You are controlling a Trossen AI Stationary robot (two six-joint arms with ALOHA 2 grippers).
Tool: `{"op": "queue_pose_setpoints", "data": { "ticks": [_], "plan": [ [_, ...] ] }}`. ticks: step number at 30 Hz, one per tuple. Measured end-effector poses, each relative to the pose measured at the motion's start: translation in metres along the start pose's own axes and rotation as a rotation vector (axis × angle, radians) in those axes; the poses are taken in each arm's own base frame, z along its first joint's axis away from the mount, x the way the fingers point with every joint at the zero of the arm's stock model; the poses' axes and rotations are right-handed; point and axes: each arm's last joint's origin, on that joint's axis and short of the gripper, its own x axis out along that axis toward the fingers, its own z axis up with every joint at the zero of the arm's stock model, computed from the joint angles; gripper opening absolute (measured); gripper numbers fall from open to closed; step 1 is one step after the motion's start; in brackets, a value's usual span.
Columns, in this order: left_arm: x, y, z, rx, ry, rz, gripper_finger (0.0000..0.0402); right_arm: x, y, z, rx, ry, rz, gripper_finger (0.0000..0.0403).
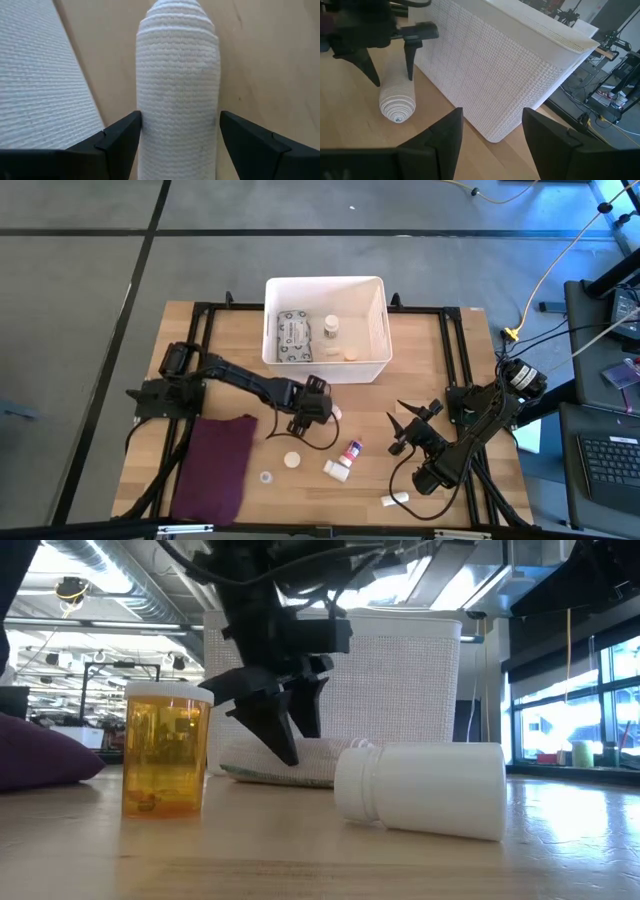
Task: Pick & place medical supplies in basket/bin
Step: Put the white bandage into the white bin
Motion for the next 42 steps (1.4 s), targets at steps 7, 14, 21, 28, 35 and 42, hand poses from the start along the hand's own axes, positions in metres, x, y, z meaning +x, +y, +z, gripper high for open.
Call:
{"op": "queue_pose_setpoints", "data": {
  "ticks": [7,14,21,28,35,42],
  "plan": [
    [0.008,0.007,-0.004,-0.013,0.021,-0.001,0.0251,0.000,0.000,0.000,0.001,0.000,0.000,0.0207],
    [0.015,0.005,-0.006,0.065,0.049,-0.010,0.0222,0.000,0.000,0.000,0.001,0.000,0.001,0.0207],
    [0.014,0.004,-0.006,0.068,0.049,-0.008,0.0151,0.000,0.000,0.000,0.000,0.000,0.000,0.0207],
    [-0.029,0.002,0.012,0.111,0.028,-0.028,0.0105,0.000,0.000,0.000,-0.002,0.000,0.000,0.0207],
    [-0.128,0.008,0.035,0.219,-0.203,0.030,0.0108,0.000,0.000,0.000,-0.003,0.007,-0.001,0.0207],
    [-0.206,0.031,0.026,0.253,-0.415,0.277,0.0108,0.000,0.000,0.000,-0.006,0.020,-0.004,0.0207]
  ]
}}
